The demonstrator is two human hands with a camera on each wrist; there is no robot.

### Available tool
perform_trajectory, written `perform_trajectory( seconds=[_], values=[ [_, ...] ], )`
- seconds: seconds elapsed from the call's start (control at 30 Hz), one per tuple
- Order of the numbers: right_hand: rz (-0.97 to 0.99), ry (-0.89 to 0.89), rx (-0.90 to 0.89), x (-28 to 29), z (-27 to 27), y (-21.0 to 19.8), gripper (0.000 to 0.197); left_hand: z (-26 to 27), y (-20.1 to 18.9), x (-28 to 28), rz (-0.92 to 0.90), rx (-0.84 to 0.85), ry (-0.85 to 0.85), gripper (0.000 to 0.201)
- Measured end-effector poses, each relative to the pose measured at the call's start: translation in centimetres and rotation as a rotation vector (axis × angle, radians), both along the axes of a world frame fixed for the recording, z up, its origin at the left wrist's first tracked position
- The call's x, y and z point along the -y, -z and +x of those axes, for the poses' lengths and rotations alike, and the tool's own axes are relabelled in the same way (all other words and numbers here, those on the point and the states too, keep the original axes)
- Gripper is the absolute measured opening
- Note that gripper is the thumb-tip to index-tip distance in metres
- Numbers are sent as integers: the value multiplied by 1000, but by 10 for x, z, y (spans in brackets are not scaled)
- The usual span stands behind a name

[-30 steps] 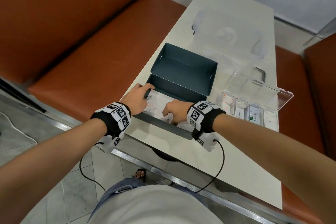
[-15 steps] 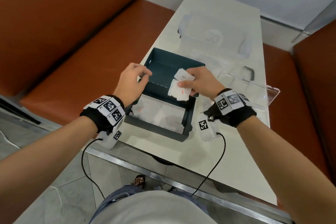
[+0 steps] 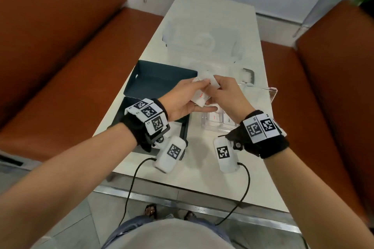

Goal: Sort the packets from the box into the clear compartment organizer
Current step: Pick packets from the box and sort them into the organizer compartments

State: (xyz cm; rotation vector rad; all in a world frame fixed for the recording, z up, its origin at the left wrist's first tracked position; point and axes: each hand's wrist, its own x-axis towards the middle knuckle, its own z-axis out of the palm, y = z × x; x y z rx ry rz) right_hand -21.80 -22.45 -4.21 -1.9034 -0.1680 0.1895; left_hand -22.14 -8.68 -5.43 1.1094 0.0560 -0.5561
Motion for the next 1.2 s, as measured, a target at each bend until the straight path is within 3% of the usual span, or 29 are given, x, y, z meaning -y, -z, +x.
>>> perform_trajectory(
  seconds=[0.1,0.17,0.3,0.4,0.53,0.67,0.77,1.0,1.1,1.2],
  values=[
    [-264,3,40,18,1,1,24,3,3,16,-9,-37,27,28],
    [-325,0,39,30,1,1,33,5,4,27,29,-24,37,24],
    [-345,111,21,60,8,1,37,7,4,47,140,13,63,20],
    [-283,251,-24,84,18,6,8,11,9,56,259,32,30,19],
    [-398,299,-173,103,25,28,33,12,16,55,316,11,-19,25],
    [-466,301,-346,100,22,50,30,12,20,50,334,7,-48,23],
    [-394,353,-398,92,20,58,20,12,20,48,326,9,-59,22],
    [-473,412,-295,82,25,79,9,9,22,42,332,7,-74,26],
    [-631,342,-218,83,28,88,5,9,25,39,336,-4,-74,28],
    [-778,290,-191,83,29,94,13,9,27,39,315,-30,-86,27]
  ],
)
